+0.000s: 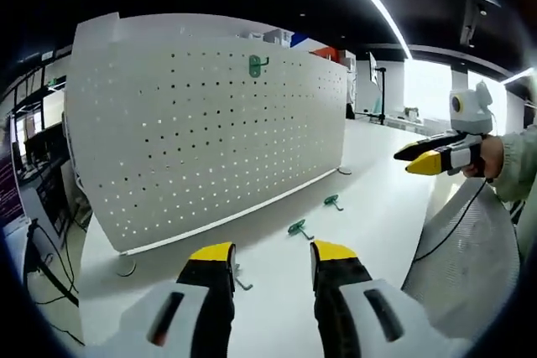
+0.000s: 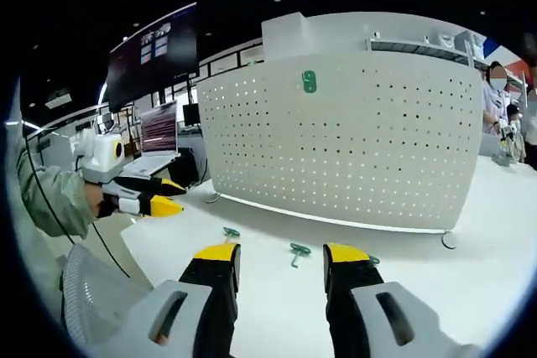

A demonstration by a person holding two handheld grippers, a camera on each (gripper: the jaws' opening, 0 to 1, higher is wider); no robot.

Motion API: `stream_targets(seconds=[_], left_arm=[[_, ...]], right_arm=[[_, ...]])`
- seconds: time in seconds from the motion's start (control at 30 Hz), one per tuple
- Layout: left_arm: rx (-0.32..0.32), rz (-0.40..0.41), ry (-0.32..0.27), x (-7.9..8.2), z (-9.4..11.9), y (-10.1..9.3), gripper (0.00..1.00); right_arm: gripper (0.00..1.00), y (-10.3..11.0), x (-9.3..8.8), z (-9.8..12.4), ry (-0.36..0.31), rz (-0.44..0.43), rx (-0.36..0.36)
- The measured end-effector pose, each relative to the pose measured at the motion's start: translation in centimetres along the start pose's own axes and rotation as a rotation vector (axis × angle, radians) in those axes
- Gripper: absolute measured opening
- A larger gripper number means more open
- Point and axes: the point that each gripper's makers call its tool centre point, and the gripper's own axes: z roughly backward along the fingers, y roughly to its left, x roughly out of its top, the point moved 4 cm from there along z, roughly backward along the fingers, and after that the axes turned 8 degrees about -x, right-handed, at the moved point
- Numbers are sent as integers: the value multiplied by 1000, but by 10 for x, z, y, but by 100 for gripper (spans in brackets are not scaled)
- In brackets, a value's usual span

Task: Insert the hook assembly into the mounting plate slot until the hook locks in place.

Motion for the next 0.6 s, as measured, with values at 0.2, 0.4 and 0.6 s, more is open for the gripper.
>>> stream_targets(seconds=[0.2, 0.4, 0.6], left_arm=[[-13, -28, 56, -10, -14, 17, 37], [-34, -67, 119, -21, -33, 37, 37], [-65, -113, 204, -39, -49, 55, 37]], right_arm=[[38, 1, -5, -1, 13, -4, -7], [38, -1, -11, -3, 35, -13, -19], [38, -3, -18, -2, 55, -25, -35]])
